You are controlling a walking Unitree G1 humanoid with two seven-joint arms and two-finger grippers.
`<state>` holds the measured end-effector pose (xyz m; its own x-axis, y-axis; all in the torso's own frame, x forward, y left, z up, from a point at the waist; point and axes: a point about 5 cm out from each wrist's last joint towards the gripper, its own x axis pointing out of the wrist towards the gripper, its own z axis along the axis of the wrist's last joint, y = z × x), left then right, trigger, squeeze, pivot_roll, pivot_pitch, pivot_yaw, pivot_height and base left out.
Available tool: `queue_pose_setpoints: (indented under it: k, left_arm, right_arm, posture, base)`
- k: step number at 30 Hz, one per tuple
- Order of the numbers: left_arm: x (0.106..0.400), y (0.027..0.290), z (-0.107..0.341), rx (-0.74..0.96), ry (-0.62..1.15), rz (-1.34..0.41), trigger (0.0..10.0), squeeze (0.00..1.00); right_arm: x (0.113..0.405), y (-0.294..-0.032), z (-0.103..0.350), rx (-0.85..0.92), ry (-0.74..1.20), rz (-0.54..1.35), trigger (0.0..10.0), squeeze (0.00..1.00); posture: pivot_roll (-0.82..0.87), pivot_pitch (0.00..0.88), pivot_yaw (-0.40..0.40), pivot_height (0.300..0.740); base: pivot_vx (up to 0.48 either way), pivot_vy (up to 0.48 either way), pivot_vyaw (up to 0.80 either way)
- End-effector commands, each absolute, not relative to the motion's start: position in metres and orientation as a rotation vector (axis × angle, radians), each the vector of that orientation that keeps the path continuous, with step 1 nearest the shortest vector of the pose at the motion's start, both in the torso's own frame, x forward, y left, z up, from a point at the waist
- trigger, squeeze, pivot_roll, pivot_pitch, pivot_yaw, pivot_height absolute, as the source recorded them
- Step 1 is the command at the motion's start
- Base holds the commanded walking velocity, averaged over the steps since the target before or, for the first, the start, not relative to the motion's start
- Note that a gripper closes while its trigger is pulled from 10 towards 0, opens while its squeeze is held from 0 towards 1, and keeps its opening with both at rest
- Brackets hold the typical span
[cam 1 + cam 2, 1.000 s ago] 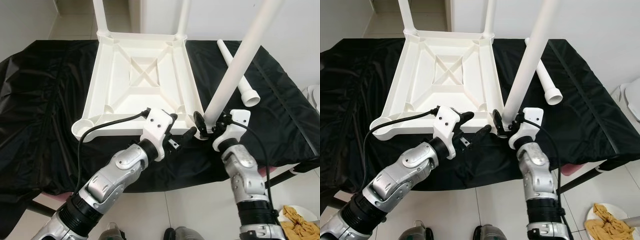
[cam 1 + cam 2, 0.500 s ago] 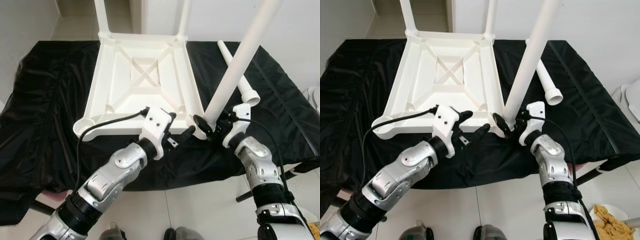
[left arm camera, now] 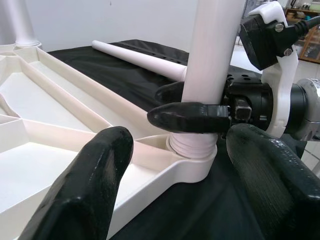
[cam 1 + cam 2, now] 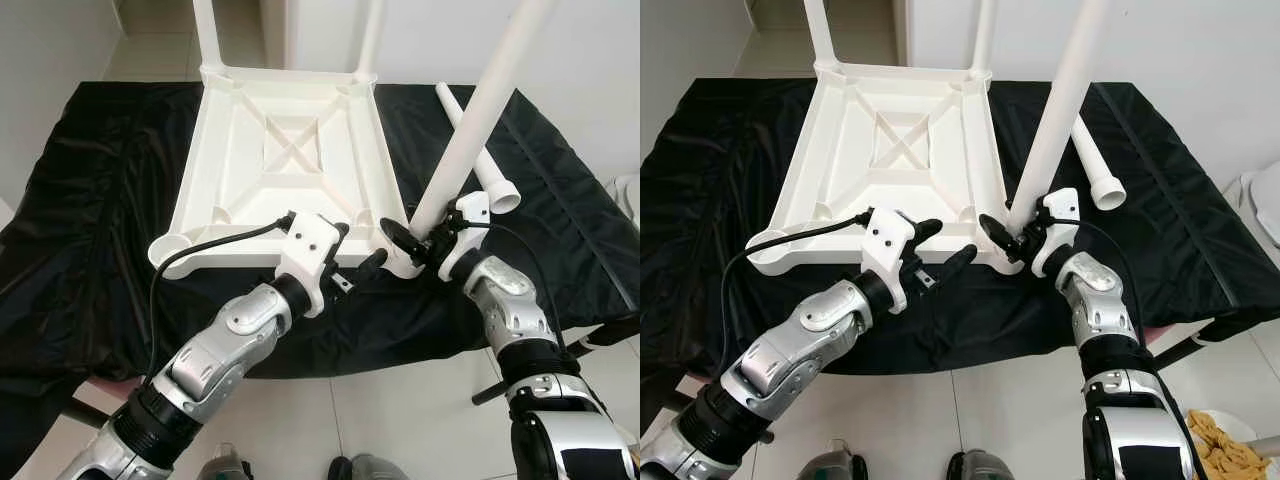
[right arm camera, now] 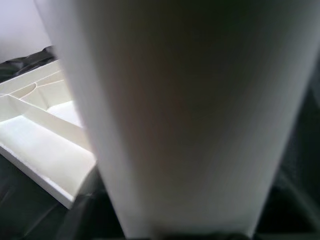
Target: Building children table
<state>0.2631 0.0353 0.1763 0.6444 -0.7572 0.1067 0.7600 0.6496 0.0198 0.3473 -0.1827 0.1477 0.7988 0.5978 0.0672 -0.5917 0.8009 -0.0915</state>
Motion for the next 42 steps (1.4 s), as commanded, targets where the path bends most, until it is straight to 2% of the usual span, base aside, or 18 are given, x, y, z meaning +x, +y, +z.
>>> queue_pose_setpoints:
  k: [1, 17, 18, 21, 28, 40, 42]
  left_arm:
    - [0.254, 0.028, 0.177, -0.012, -0.119, -1.102, 10.0, 0.00]
    - [0.253, 0.026, 0.176, -0.012, -0.119, -1.120, 10.0, 0.00]
    - [0.253, 0.026, 0.176, -0.013, -0.118, -1.121, 10.0, 0.00]
    - [0.253, 0.026, 0.176, -0.013, -0.117, -1.123, 10.0, 0.00]
    - [0.251, 0.025, 0.174, -0.016, -0.110, -1.127, 10.0, 0.00]
    - [0.248, 0.024, 0.172, -0.016, -0.102, -1.138, 10.0, 0.00]
    - [0.248, 0.023, 0.172, -0.016, -0.102, -1.143, 10.0, 0.00]
  right_arm:
    - [0.347, -0.184, 0.143, -0.063, -0.075, 0.654, 0.0, 0.00]
    - [0.339, -0.191, 0.135, 0.001, -0.083, 0.611, 0.0, 0.00]
    - [0.339, -0.189, 0.135, 0.017, -0.085, 0.588, 10.0, 0.00]
    - [0.338, -0.187, 0.134, 0.017, -0.087, 0.557, 10.0, 0.00]
    - [0.340, -0.184, 0.134, -0.004, -0.087, 0.328, 10.0, 0.00]
    - [0.333, -0.172, 0.135, 0.075, -0.104, 0.045, 10.0, 0.00]
    - [0.328, -0.166, 0.134, 0.091, -0.103, -0.060, 10.0, 0.00]
  posture:
    - [0.03, 0.048, -0.028, 0.740]
    - [0.01, 0.031, -0.028, 0.740]
    - [0.01, 0.031, -0.028, 0.740]
    - [0.01, 0.031, -0.028, 0.740]
    - [0.01, 0.033, -0.031, 0.740]
    - [0.01, 0.023, -0.032, 0.740]
    - [0.01, 0.021, -0.036, 0.740]
  base:
    - [0.000, 0.000, 0.00]
    - [0.000, 0.000, 0.00]
    - [0.000, 0.000, 0.00]
    - [0.000, 0.000, 0.00]
    - [0.000, 0.000, 0.00]
    - [0.000, 0.000, 0.00]
    - [0.000, 0.000, 0.00]
